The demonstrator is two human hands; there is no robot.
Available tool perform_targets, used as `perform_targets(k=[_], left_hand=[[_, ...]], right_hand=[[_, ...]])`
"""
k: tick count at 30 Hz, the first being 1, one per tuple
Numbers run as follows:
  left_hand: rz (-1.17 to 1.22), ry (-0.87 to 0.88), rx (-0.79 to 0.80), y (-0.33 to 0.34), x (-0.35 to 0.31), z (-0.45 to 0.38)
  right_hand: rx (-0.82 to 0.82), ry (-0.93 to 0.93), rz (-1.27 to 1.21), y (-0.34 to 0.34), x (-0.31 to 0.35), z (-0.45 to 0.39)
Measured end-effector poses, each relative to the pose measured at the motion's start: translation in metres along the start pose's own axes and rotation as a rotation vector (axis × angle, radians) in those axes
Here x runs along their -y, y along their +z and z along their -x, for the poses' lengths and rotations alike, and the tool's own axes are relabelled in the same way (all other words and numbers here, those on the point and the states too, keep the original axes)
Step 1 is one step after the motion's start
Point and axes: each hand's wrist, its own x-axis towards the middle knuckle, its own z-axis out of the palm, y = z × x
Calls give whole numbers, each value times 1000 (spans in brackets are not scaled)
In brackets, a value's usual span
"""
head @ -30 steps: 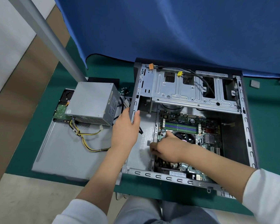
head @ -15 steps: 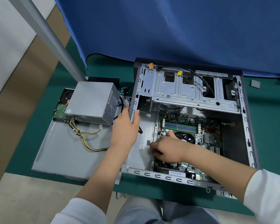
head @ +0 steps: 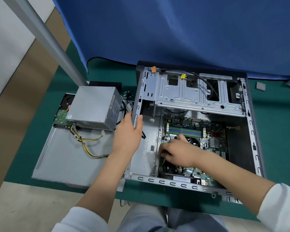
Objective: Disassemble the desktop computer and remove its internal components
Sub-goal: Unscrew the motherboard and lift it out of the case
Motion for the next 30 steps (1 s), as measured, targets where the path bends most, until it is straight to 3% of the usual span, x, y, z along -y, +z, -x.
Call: perform_targets(k=[6,11,13,17,20,24,30], left_hand=[[-55,104,45,-8,7,12],[-116,437,-170,-18,9,30],[-85,543,-112,-19,6,36],[83,443,269,-15,-4,42],[250,304,435,-11,-13,40],[488,200,447,-9,-21,41],[624,138,376,-10,-27,41]], right_hand=[[-101,203,-458,-20,-6,26],[-327,320,-1071,-32,-13,51],[-381,327,-1169,-34,-14,57],[-452,286,-1346,-40,-11,59],[-482,237,-1458,-47,-9,58],[-500,218,-1484,-53,-7,58],[-498,215,-1497,-55,-6,54]])
